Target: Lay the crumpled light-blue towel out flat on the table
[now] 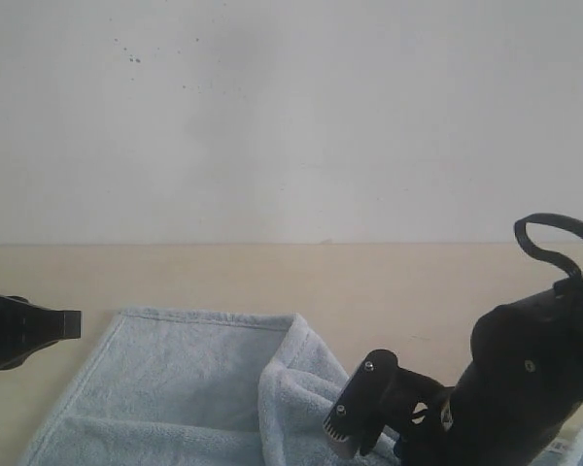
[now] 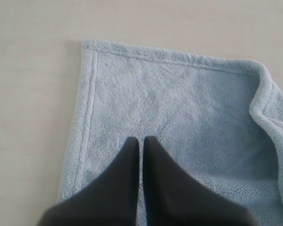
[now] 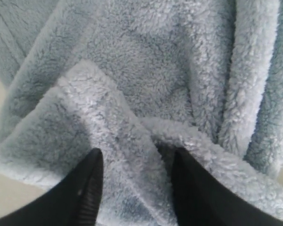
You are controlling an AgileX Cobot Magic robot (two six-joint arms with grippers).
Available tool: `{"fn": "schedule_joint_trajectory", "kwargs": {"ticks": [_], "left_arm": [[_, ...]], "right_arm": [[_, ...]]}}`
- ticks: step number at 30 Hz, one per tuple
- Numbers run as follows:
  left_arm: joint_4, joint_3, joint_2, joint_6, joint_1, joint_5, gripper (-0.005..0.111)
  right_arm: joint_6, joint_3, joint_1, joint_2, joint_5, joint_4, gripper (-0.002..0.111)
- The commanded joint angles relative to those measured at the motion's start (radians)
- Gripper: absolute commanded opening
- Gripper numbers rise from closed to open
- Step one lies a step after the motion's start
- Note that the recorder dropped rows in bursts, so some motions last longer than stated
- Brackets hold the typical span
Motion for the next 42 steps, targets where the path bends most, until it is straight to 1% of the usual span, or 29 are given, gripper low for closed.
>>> {"fn": "schedule_joint_trajectory", "kwargs": {"ticks": [1,3,4,8,14,17,19,21,23,27,29,32,36,40,42], "left_arm": [[-0.006,0.003,-0.007,0.000,-0.005,-0.014,0.004],[-0.006,0.003,-0.007,0.000,-0.005,-0.014,0.004],[-0.006,0.003,-0.007,0.000,-0.005,-0.014,0.004],[-0.006,0.003,-0.007,0.000,-0.005,-0.014,0.004],[-0.006,0.003,-0.007,0.000,-0.005,-0.014,0.004],[-0.006,0.003,-0.007,0.000,-0.005,-0.014,0.004],[-0.006,0.003,-0.007,0.000,-0.005,-0.014,0.004],[-0.006,0.003,-0.007,0.000,-0.005,-0.014,0.004],[-0.006,0.003,-0.007,0.000,-0.005,-0.014,0.004],[-0.006,0.003,-0.007,0.000,-0.005,-0.014,0.004],[-0.006,0.003,-0.007,0.000,-0.005,-0.014,0.004],[-0.006,0.003,-0.007,0.000,-0.005,-0.012,0.004],[-0.006,0.003,-0.007,0.000,-0.005,-0.006,0.004],[-0.006,0.003,-0.007,0.000,-0.005,-0.006,0.004],[-0.006,0.003,-0.007,0.000,-0.005,-0.009,0.004]], "right_arm": [[-0.009,-0.004,0.000,0.000,0.011,0.007,0.014],[-0.009,-0.004,0.000,0.000,0.011,0.007,0.002],[-0.007,-0.004,0.000,0.000,0.011,0.007,0.000],[0.008,-0.004,0.000,-0.014,0.001,0.007,0.001],[0.064,-0.004,-0.002,-0.130,-0.062,-0.018,0.001],[0.136,-0.004,-0.037,-0.195,-0.123,-0.082,0.001],[0.202,-0.004,-0.095,-0.221,-0.149,-0.139,0.001],[0.224,-0.004,-0.165,-0.227,-0.154,-0.185,0.001],[0.227,-0.004,-0.244,-0.227,-0.188,-0.190,0.001],[0.260,-0.017,-0.413,-0.227,-0.337,-0.185,0.001],[0.260,-0.061,-0.496,-0.204,-0.348,-0.184,0.001],[0.270,-0.177,-0.605,-0.127,-0.348,-0.184,0.001],[0.278,-0.387,-0.690,0.037,-0.296,-0.184,0.001],[0.297,-0.644,-0.744,0.209,-0.099,-0.187,0.001],[0.315,-0.718,-0.758,0.265,-0.011,-0.187,0.001]]}}
